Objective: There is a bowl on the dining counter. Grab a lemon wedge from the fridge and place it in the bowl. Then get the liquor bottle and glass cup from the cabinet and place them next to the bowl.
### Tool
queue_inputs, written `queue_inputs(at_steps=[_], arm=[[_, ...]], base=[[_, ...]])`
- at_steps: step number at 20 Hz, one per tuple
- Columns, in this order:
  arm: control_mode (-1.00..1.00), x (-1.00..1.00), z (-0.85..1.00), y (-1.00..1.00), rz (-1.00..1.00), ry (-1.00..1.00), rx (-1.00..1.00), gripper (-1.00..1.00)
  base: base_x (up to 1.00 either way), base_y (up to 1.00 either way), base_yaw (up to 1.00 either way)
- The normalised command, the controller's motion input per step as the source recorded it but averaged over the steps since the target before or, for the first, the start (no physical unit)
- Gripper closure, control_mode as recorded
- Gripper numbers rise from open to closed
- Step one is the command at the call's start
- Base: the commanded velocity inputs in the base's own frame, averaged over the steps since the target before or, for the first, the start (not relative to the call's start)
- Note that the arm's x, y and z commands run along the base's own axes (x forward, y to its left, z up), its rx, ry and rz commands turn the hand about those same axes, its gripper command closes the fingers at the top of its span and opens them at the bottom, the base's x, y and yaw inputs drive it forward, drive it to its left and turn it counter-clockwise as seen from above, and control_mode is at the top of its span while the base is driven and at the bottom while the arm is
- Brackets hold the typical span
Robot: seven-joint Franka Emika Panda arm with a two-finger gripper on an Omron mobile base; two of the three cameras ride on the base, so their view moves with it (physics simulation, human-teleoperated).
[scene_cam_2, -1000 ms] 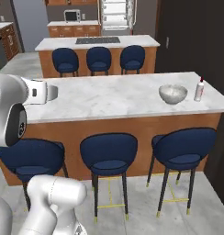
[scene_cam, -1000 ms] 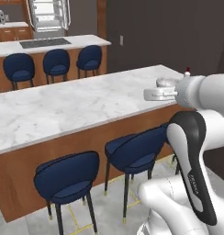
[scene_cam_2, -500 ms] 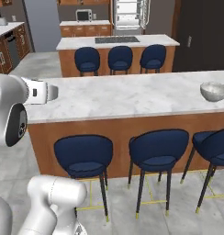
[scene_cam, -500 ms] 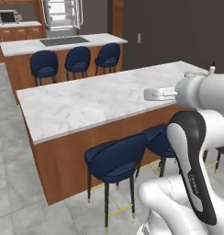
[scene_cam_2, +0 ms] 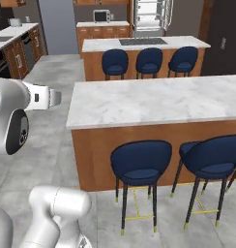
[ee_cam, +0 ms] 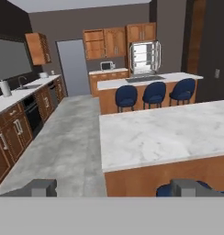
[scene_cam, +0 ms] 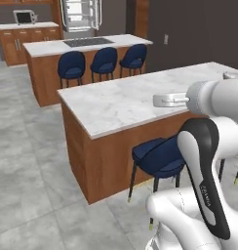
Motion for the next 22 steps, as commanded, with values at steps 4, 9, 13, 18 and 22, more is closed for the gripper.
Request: queue_inputs(at_steps=[4, 9, 13, 18, 22], arm=[[1.0, 0.0, 0.0, 0.0, 0.0, 0.0, 0.0, -1.0], [1.0, 0.0, 0.0, 0.0, 0.0, 0.0, 0.0, -1.0], [1.0, 0.0, 0.0, 0.0, 0.0, 0.0, 0.0, -1.0], [1.0, 0.0, 0.0, 0.0, 0.0, 0.0, 0.0, -1.0], [1.0, 0.0, 0.0, 0.0, 0.0, 0.0, 0.0, -1.0]], base=[[0.2, 1.0, 0.04], [0.36, 1.0, 0.09], [0.47, 1.0, 0.09], [0.65, 0.91, 0.08], [0.93, 0.67, 0.04]])
